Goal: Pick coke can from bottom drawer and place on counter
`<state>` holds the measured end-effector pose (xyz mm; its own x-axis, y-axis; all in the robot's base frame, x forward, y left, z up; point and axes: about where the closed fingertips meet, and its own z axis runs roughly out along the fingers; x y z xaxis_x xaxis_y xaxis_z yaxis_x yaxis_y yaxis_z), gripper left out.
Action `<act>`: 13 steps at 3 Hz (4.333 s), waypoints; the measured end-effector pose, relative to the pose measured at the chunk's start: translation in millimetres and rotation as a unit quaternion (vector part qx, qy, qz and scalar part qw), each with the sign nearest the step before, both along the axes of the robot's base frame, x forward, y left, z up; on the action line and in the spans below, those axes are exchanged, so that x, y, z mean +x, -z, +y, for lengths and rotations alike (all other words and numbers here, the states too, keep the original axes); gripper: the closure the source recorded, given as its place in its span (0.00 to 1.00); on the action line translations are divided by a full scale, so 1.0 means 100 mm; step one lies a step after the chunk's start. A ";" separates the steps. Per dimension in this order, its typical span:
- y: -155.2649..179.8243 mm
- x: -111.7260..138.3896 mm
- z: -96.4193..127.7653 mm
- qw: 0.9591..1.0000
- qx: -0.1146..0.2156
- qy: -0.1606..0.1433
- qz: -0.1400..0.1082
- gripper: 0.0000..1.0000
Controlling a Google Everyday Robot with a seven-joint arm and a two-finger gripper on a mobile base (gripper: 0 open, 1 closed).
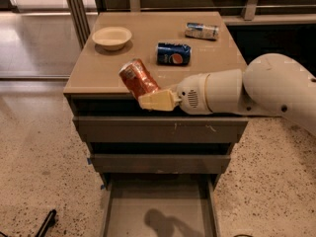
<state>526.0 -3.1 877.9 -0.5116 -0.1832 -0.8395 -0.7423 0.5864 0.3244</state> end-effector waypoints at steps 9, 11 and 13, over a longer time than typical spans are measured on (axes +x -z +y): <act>0.43 1.53 -0.09 0.974 0.024 0.225 0.023 0.58; 0.40 1.53 -0.07 0.974 0.023 0.224 0.019 0.11; -0.11 1.76 0.04 0.977 0.003 0.211 -0.035 0.00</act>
Offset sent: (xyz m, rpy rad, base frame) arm 0.0925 0.0162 0.0770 0.1142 -0.2226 -0.3541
